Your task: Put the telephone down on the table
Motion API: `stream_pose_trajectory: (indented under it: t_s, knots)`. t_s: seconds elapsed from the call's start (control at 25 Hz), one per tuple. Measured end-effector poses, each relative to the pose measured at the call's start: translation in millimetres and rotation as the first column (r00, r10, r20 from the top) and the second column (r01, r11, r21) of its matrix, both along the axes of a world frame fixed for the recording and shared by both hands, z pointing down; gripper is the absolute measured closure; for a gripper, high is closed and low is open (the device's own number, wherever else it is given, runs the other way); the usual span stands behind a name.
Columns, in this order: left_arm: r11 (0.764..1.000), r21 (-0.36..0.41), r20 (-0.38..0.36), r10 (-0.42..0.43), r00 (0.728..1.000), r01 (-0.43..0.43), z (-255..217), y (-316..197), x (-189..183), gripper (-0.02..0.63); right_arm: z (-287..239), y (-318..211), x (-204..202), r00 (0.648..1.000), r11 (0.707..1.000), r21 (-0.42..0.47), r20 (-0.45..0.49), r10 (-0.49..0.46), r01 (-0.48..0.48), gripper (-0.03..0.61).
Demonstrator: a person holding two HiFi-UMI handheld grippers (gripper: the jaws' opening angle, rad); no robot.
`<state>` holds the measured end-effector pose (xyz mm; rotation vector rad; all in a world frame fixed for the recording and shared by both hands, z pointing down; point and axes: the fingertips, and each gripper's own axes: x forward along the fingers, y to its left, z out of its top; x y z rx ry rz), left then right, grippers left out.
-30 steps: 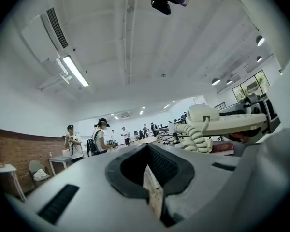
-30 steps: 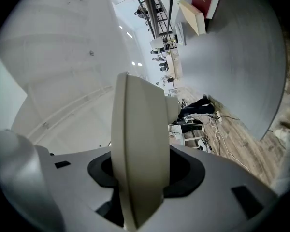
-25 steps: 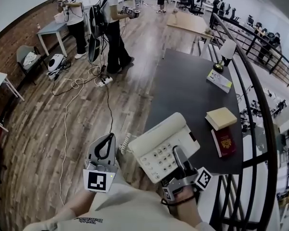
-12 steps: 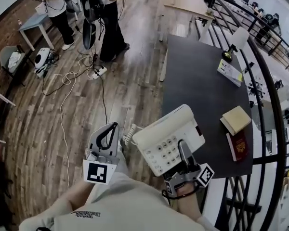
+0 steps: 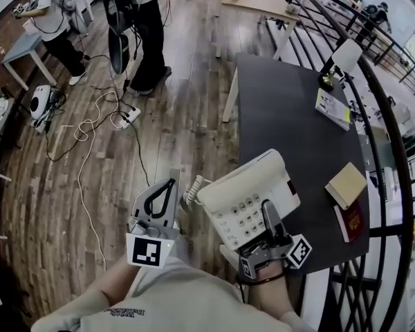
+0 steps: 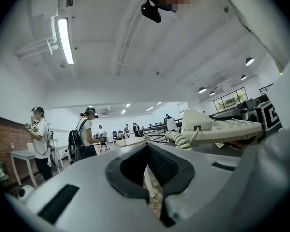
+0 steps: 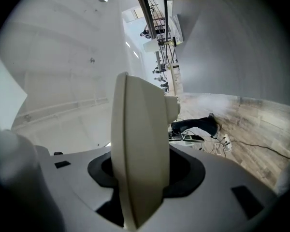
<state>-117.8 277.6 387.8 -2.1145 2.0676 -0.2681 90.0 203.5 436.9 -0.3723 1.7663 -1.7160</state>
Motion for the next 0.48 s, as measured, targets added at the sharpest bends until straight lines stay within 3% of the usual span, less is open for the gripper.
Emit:
stream_pose_trajectory:
  t_s: [0.16,0.32,0.48]
  knots:
    - [0.994,-0.010,0.078,0.109,0.991,-0.109,-9,-33,-35,0.609,-6,-22,-36,0.996,0.996,-0.016,0.006,0.090,-0.090,0.380]
    - [0.980,-0.007,0.076,0.199,0.977,-0.199,-28,-57,-65,0.609,-22,-35,-62,0.981,0.980,-0.037,0.011,0.196,-0.196,0.379]
    - [0.966,0.007,0.078,0.257,0.963,-0.258,-47,-73,-79,0.609,-48,-44,-76,0.972,0.972,-0.028,0.010,0.234,-0.234,0.379]
